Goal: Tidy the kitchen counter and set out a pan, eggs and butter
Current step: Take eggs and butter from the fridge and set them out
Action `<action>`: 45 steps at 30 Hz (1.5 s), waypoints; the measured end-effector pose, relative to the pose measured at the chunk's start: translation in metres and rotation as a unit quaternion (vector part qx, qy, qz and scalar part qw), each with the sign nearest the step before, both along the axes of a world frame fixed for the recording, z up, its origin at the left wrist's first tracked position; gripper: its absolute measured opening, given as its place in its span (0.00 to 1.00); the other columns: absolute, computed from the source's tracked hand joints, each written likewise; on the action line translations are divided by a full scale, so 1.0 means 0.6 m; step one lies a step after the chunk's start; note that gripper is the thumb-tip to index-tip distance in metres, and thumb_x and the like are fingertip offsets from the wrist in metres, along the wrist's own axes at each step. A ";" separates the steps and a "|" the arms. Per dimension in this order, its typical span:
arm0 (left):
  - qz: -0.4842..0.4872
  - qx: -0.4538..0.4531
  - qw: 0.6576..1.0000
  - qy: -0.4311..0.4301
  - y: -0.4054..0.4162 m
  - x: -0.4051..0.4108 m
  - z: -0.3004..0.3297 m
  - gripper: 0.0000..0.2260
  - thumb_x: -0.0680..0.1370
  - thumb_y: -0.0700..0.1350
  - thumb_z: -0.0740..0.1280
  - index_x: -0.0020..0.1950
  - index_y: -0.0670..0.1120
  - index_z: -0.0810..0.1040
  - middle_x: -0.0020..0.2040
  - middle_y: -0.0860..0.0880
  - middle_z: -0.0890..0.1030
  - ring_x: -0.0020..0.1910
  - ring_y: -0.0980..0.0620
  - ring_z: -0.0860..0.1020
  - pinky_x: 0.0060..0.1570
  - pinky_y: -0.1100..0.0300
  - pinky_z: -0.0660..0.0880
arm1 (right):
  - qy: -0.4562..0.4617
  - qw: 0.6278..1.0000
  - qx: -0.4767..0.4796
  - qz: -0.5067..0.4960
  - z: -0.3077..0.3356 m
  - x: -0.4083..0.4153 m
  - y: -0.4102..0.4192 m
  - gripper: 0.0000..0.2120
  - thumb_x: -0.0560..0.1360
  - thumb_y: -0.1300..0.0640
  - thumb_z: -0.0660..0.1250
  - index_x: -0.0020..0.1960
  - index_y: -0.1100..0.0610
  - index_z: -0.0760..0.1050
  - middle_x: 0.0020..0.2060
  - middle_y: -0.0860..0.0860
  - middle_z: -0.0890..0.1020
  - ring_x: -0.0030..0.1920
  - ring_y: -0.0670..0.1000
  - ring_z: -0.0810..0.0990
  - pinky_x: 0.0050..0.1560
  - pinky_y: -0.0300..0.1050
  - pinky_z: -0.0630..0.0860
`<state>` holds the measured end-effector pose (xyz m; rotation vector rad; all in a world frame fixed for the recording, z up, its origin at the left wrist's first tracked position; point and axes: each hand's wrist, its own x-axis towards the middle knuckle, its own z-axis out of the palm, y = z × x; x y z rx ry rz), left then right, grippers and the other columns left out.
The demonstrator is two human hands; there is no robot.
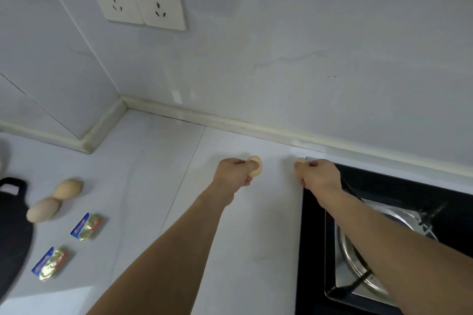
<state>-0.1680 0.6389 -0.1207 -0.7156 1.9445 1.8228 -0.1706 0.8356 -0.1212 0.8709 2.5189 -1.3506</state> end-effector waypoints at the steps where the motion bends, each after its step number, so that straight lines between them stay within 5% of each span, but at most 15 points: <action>1: -0.005 0.002 1.000 0.002 0.008 -0.011 -0.001 0.10 0.73 0.44 0.74 0.48 0.40 0.80 0.40 0.43 0.81 0.38 0.49 0.80 0.50 0.53 0.81 | -0.003 1.000 0.002 0.006 -0.004 -0.005 0.002 0.14 0.69 0.48 0.63 0.31 0.57 0.74 0.28 0.52 0.78 0.29 0.54 0.76 0.37 0.43 0.77; 11: -0.041 -0.033 0.999 0.001 0.065 -0.086 -0.028 0.10 0.71 0.46 0.73 0.47 0.42 0.79 0.44 0.42 0.82 0.39 0.47 0.80 0.54 0.48 0.80 | 0.003 0.992 0.091 0.091 -0.021 -0.067 0.000 0.18 0.72 0.53 0.62 0.27 0.56 0.61 0.25 0.50 0.66 0.27 0.51 0.63 0.28 0.40 0.61; 16: -0.053 -0.064 0.997 0.003 0.080 -0.103 -0.039 0.14 0.67 0.49 0.73 0.45 0.41 0.80 0.44 0.43 0.82 0.43 0.45 0.81 0.52 0.48 0.80 | 0.019 0.990 0.119 0.079 -0.035 -0.085 0.000 0.15 0.73 0.54 0.60 0.30 0.58 0.66 0.30 0.53 0.71 0.29 0.53 0.67 0.28 0.40 0.62; 21: -0.083 -0.083 0.993 0.014 0.093 -0.117 -0.041 0.09 0.70 0.49 0.71 0.42 0.44 0.77 0.37 0.46 0.76 0.36 0.48 0.74 0.41 0.55 0.76 | 0.037 0.993 0.101 0.048 -0.049 -0.098 0.007 0.11 0.72 0.52 0.61 0.33 0.52 0.66 0.40 0.55 0.71 0.30 0.50 0.66 0.29 0.39 0.60; 27: -0.102 -0.099 0.989 0.033 0.113 -0.128 -0.042 0.10 0.71 0.51 0.71 0.40 0.46 0.76 0.35 0.50 0.77 0.34 0.51 0.75 0.37 0.59 0.73 | 0.045 0.998 0.042 0.024 -0.053 -0.098 0.015 0.13 0.73 0.46 0.68 0.47 0.56 0.77 0.49 0.55 0.78 0.43 0.53 0.77 0.43 0.43 0.72; 37: -0.118 -0.109 0.986 0.041 0.132 -0.138 -0.040 0.09 0.72 0.51 0.70 0.41 0.46 0.76 0.37 0.49 0.77 0.36 0.50 0.74 0.39 0.58 0.74 | 0.058 0.998 -0.021 -0.015 -0.037 -0.088 0.014 0.12 0.75 0.52 0.64 0.45 0.61 0.78 0.42 0.57 0.82 0.39 0.53 0.77 0.39 0.46 0.75; 45: -0.141 -0.118 0.982 0.044 0.135 -0.140 -0.034 0.09 0.72 0.50 0.71 0.41 0.46 0.76 0.38 0.50 0.78 0.37 0.51 0.76 0.41 0.57 0.75 | 0.050 0.998 -0.021 -0.019 -0.039 -0.089 0.012 0.12 0.75 0.51 0.62 0.44 0.59 0.78 0.44 0.55 0.80 0.37 0.50 0.77 0.32 0.41 0.68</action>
